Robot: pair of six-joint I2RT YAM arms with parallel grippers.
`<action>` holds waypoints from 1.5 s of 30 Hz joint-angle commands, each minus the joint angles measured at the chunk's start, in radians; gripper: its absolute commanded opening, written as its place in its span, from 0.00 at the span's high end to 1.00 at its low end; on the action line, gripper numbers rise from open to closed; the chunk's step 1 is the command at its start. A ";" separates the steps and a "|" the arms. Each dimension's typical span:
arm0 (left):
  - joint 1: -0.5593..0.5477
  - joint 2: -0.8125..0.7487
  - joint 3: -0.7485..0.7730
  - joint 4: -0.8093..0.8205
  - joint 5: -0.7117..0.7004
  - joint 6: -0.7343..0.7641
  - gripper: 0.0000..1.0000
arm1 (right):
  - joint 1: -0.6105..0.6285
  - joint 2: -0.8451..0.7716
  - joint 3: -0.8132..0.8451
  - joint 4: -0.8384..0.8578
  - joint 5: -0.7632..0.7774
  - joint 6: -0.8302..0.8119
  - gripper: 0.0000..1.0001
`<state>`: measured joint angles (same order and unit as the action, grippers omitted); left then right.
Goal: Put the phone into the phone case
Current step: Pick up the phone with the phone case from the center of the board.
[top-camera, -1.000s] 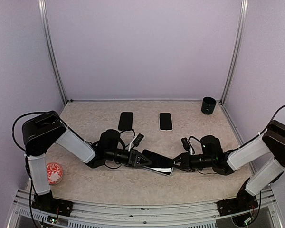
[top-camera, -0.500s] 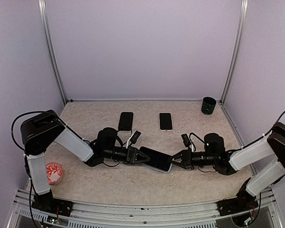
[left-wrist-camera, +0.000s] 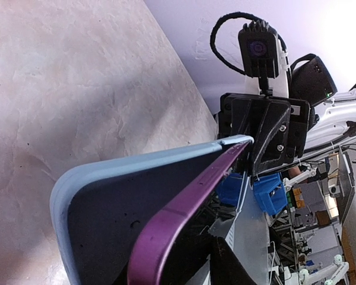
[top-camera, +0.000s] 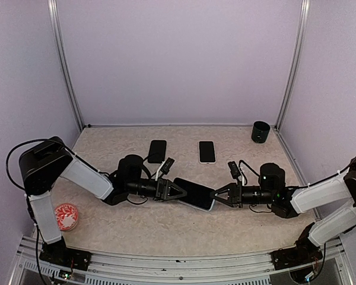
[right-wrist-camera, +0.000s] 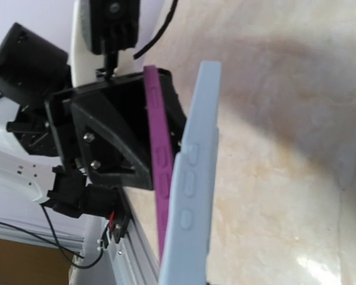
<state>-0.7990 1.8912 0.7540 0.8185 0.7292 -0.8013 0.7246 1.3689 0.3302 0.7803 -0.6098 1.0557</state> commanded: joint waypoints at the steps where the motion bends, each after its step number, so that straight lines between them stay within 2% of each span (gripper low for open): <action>1: 0.040 0.003 -0.029 -0.161 -0.237 0.021 0.70 | 0.065 -0.079 0.078 0.244 -0.215 -0.010 1.00; 11: 0.082 -0.095 -0.076 -0.161 -0.155 0.031 0.68 | 0.064 -0.096 0.067 0.224 -0.212 -0.023 1.00; 21: 0.097 -0.138 -0.072 -0.252 -0.208 0.029 0.61 | 0.064 -0.097 0.072 0.221 -0.205 -0.021 1.00; 32: 0.106 -0.147 -0.074 -0.283 -0.238 0.030 0.60 | 0.064 -0.088 0.060 0.228 -0.190 -0.020 1.00; 37: 0.106 -0.154 -0.071 -0.271 -0.224 0.027 0.63 | 0.064 -0.073 0.062 0.228 -0.189 -0.022 1.00; 44: 0.092 -0.158 -0.065 -0.271 -0.231 0.032 0.63 | 0.072 0.003 0.069 0.323 -0.217 0.031 1.00; 45: 0.087 -0.158 -0.064 -0.272 -0.237 0.033 0.63 | 0.077 0.013 0.074 0.324 -0.217 0.032 0.97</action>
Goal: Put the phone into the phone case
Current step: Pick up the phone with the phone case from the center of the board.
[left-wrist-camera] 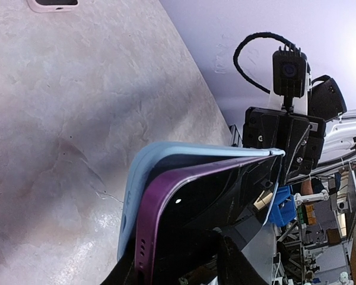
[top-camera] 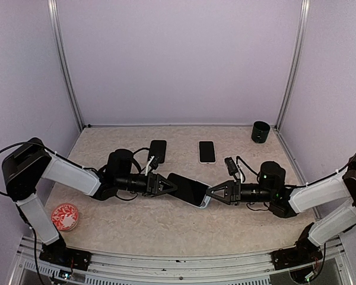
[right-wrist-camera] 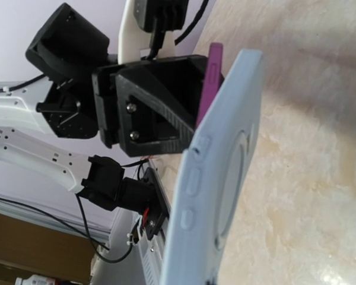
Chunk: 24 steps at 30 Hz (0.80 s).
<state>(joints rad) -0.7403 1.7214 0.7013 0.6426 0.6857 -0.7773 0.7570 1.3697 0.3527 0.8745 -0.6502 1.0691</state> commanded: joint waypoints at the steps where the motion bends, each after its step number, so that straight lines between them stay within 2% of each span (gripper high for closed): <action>1: 0.023 0.012 -0.011 -0.098 -0.199 0.010 0.63 | 0.052 0.021 0.059 0.225 -0.173 0.016 0.91; 3: 0.014 0.012 -0.008 -0.100 -0.207 0.011 0.66 | 0.068 0.039 0.073 0.214 -0.167 0.009 0.83; 13: -0.017 0.007 -0.003 -0.102 -0.223 0.006 0.71 | 0.081 0.084 0.088 0.227 -0.144 0.019 0.69; 24: -0.033 0.002 -0.012 -0.060 -0.188 -0.014 0.88 | 0.087 0.128 0.081 0.255 -0.113 0.032 0.69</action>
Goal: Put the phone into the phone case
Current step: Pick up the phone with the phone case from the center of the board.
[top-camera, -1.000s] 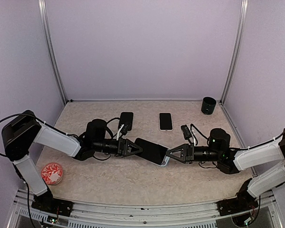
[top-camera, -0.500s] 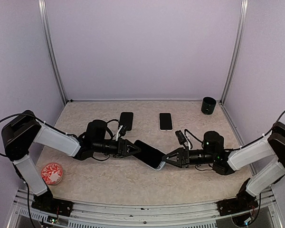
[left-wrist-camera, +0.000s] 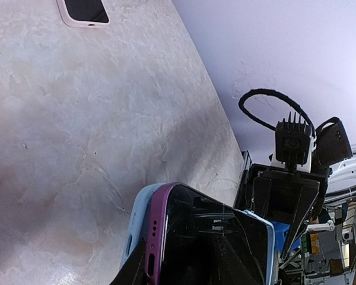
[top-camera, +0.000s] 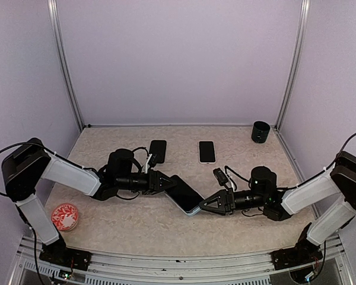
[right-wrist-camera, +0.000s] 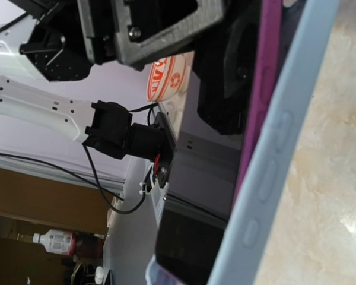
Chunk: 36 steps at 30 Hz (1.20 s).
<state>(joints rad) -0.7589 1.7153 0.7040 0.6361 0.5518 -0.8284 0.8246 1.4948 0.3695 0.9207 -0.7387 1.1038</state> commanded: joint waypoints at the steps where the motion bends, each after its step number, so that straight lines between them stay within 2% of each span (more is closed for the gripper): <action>1: -0.015 0.007 -0.016 -0.051 -0.051 0.035 0.89 | 0.019 0.008 0.061 0.216 -0.018 0.001 0.68; 10: -0.019 -0.007 -0.043 -0.017 -0.029 0.009 1.00 | 0.020 0.059 0.057 0.282 -0.007 0.025 0.61; 19: -0.059 -0.033 -0.096 0.034 -0.088 -0.056 1.00 | 0.019 0.109 0.061 0.334 0.001 0.058 0.57; 36: -0.130 -0.087 -0.194 0.139 -0.244 -0.175 1.00 | 0.029 0.171 0.078 0.383 0.030 0.097 0.58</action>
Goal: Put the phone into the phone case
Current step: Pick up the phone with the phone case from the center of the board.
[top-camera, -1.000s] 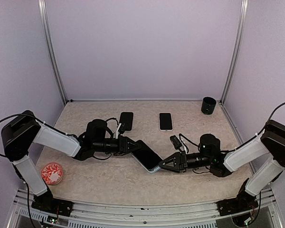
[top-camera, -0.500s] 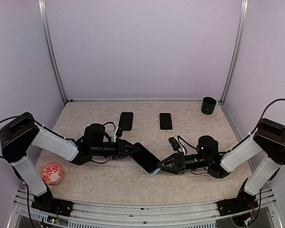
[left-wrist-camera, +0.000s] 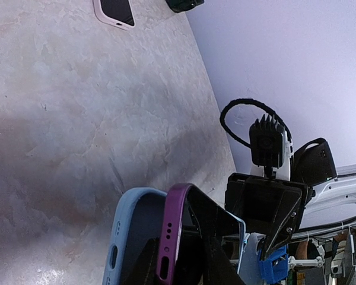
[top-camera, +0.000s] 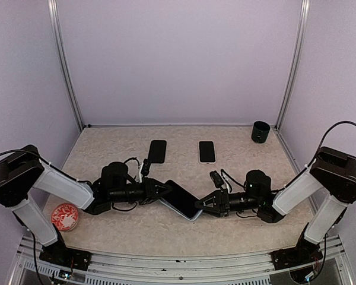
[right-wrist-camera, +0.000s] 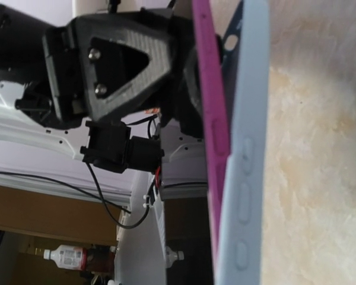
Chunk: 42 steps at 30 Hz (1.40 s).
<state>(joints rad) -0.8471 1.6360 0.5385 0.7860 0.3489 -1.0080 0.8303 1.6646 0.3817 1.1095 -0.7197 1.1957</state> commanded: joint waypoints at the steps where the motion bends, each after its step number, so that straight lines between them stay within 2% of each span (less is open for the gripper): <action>1: -0.049 -0.010 -0.032 -0.008 -0.057 0.006 1.00 | 0.024 0.007 0.068 0.201 0.011 0.012 0.58; 10: -0.097 -0.057 -0.077 0.038 -0.213 0.014 1.00 | 0.048 0.060 0.086 0.270 0.012 0.068 0.61; 16: -0.131 -0.086 -0.103 0.045 -0.314 0.034 1.00 | 0.065 0.105 0.096 0.357 0.015 0.126 0.70; 24: -0.155 -0.084 -0.118 0.041 -0.404 0.061 1.00 | 0.090 0.127 0.114 0.403 0.012 0.173 0.68; 31: -0.186 -0.076 -0.126 0.042 -0.460 0.073 1.00 | 0.093 0.128 0.109 0.438 0.016 0.199 0.70; 36: -0.190 -0.076 -0.119 0.036 -0.451 0.081 1.00 | 0.093 0.133 0.112 0.461 0.009 0.208 0.77; 39: -0.189 -0.076 -0.109 0.016 -0.444 0.089 1.00 | 0.093 0.131 0.115 0.458 0.001 0.198 0.89; 42: -0.190 -0.092 -0.105 -0.015 -0.458 0.095 0.94 | 0.093 0.126 0.110 0.460 -0.006 0.189 0.99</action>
<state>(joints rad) -1.0241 1.5330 0.4328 0.9501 -0.0658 -1.0107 0.8856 1.8202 0.4339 1.3823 -0.6830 1.3903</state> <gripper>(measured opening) 0.158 0.078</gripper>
